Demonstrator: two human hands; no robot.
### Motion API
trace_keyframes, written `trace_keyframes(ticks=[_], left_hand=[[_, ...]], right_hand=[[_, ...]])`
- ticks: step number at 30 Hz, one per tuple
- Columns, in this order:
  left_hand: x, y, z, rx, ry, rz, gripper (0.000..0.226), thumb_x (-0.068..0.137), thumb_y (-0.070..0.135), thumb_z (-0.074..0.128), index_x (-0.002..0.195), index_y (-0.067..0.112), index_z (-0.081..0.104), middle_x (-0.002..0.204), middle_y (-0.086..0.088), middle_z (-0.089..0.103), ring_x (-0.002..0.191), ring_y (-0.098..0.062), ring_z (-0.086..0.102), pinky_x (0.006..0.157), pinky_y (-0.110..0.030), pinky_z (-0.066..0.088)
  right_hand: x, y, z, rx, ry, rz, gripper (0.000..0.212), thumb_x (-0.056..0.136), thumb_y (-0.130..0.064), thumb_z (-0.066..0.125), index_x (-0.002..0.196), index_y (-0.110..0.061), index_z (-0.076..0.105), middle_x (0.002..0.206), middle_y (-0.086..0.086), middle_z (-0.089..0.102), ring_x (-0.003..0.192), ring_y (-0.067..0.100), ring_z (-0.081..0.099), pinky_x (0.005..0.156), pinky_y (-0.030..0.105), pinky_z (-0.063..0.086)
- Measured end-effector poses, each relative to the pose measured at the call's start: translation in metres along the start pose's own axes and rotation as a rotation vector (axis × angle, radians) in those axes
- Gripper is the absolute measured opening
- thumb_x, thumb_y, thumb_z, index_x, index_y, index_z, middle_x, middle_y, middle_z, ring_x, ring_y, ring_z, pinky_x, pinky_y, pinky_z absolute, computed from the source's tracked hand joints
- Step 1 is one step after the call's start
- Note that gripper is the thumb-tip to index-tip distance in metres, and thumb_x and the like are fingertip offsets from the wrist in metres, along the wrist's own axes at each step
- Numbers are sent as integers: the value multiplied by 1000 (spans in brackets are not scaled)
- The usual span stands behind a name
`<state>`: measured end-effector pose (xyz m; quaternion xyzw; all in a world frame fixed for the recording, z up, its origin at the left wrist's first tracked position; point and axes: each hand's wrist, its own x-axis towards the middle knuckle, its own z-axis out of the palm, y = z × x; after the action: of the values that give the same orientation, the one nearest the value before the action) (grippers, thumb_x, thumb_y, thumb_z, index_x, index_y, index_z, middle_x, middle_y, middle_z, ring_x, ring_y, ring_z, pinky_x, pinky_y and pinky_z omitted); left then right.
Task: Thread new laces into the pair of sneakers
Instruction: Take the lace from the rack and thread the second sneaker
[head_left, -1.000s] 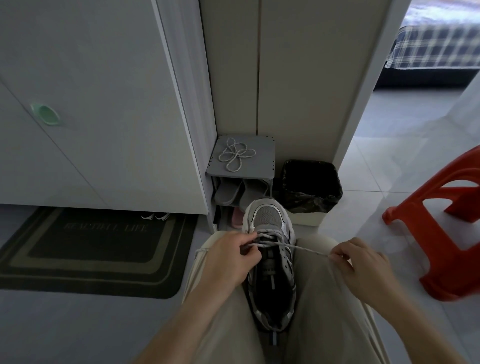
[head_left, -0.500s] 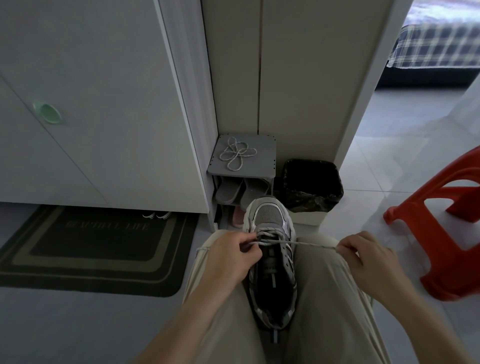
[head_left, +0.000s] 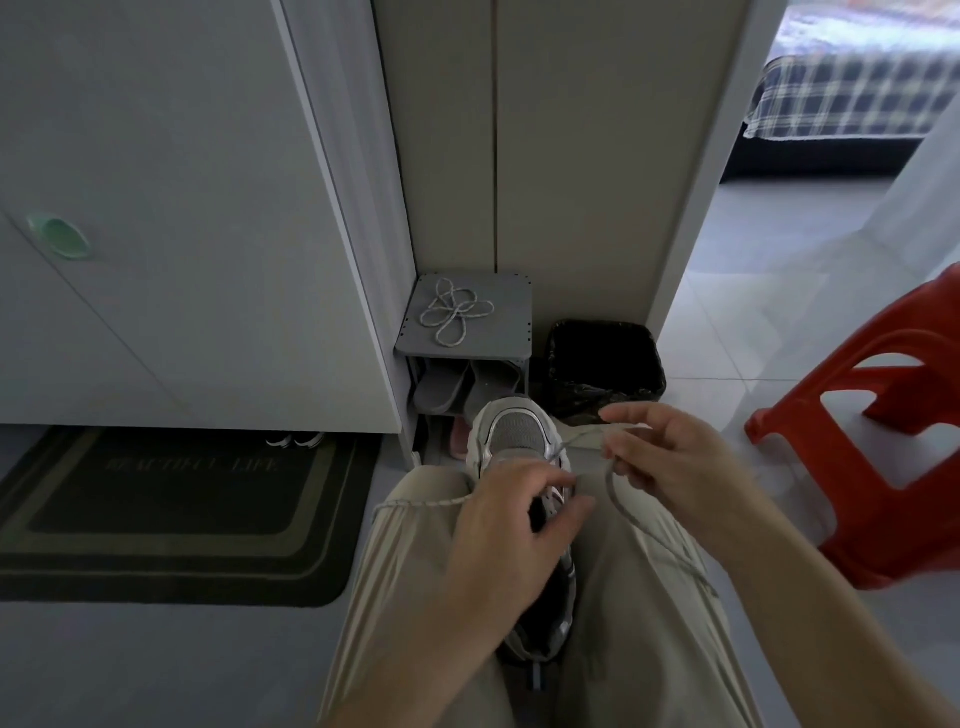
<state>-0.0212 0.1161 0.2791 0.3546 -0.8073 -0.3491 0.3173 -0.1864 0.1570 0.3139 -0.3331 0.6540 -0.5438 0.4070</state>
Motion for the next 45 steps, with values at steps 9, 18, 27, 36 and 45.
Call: trace_keyframes(ticks=[9, 18, 27, 36, 45], left_hand=[[6, 16, 13, -368, -84, -321, 25, 83, 20, 66, 93, 35, 49, 86, 5, 69, 80, -6, 65, 77, -22, 52], [11, -4, -39, -454, -372, -434, 23, 96, 7, 49, 86, 17, 66, 83, -5, 68, 55, -4, 60, 55, -17, 50], [5, -28, -73, -258, -348, -489, 11, 91, 10, 59, 94, 13, 69, 66, 4, 65, 52, -2, 57, 53, -16, 47], [17, -13, -58, -290, -223, -377, 10, 86, 15, 67, 80, 23, 69, 60, 7, 66, 52, -3, 56, 53, -16, 45], [13, -25, -61, -146, -253, -386, 15, 90, 13, 61, 94, 26, 68, 74, 6, 71, 56, -1, 60, 54, -15, 46]], right_hand=[[11, -17, 16, 155, -2, -24, 14, 84, 0, 63, 93, -10, 60, 64, 1, 68, 55, 9, 59, 57, 22, 45], [29, 7, -14, -590, 160, -302, 28, 87, -7, 60, 76, -33, 59, 71, 5, 65, 66, 27, 60, 65, 38, 51], [44, 21, -25, -866, 167, -275, 14, 91, -15, 56, 90, -28, 58, 78, -4, 63, 65, 10, 54, 60, 19, 42], [1, -3, 39, -692, -469, -314, 25, 86, -40, 61, 111, -38, 57, 84, -19, 67, 76, -5, 62, 72, 14, 48], [11, -7, -20, -950, -251, -332, 24, 92, -27, 56, 71, -38, 52, 69, -14, 62, 65, 6, 56, 60, 16, 43]])
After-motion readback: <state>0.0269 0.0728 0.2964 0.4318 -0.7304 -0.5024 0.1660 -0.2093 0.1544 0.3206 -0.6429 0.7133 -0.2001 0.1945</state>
